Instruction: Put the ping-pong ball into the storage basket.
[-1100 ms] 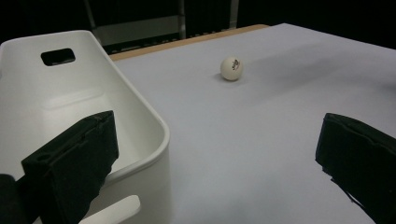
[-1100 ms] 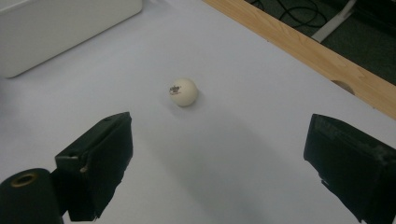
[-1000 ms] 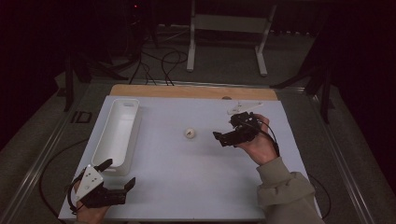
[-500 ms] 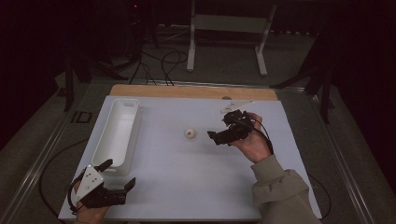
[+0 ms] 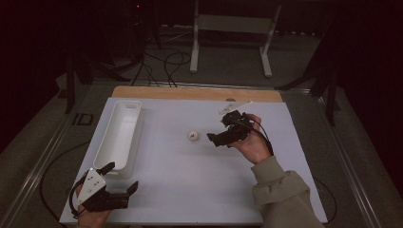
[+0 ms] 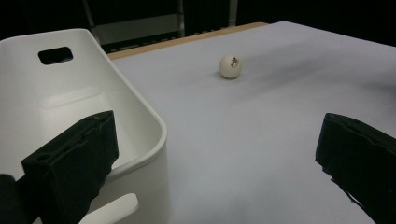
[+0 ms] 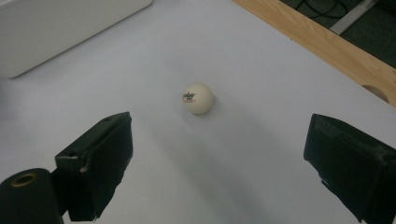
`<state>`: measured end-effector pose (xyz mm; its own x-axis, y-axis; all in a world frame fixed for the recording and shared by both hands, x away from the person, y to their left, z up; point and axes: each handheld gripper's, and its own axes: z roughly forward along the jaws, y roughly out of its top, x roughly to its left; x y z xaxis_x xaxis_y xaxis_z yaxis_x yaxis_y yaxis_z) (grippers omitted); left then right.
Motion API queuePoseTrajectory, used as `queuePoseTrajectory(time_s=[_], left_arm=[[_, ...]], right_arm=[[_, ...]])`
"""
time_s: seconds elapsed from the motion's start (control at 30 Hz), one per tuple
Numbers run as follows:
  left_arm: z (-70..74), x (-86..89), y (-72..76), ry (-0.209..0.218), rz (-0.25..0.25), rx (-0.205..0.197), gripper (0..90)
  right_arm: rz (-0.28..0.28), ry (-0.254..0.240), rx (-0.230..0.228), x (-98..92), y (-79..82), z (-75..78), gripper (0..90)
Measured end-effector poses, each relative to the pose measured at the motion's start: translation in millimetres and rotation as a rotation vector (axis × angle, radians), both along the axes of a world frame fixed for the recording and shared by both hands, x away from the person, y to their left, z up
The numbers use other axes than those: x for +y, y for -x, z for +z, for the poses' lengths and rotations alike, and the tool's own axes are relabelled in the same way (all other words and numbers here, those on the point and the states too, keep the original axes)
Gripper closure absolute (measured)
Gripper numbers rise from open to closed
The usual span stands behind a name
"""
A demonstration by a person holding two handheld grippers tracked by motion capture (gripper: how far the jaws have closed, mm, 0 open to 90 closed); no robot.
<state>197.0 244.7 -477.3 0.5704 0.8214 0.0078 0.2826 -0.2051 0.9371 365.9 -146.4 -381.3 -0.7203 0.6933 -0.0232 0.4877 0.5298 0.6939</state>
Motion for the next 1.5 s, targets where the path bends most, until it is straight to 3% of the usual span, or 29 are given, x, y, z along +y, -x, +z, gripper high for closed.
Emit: queuePoseTrajectory(time_s=[1.5], left_arm=[[-2.3, 1.5, -1.8, 0.005, 0.004, 0.012, 0.0]], right_arm=[[0.017, 0.051, 0.036, 29.7, -18.7, -18.4, 7.9]])
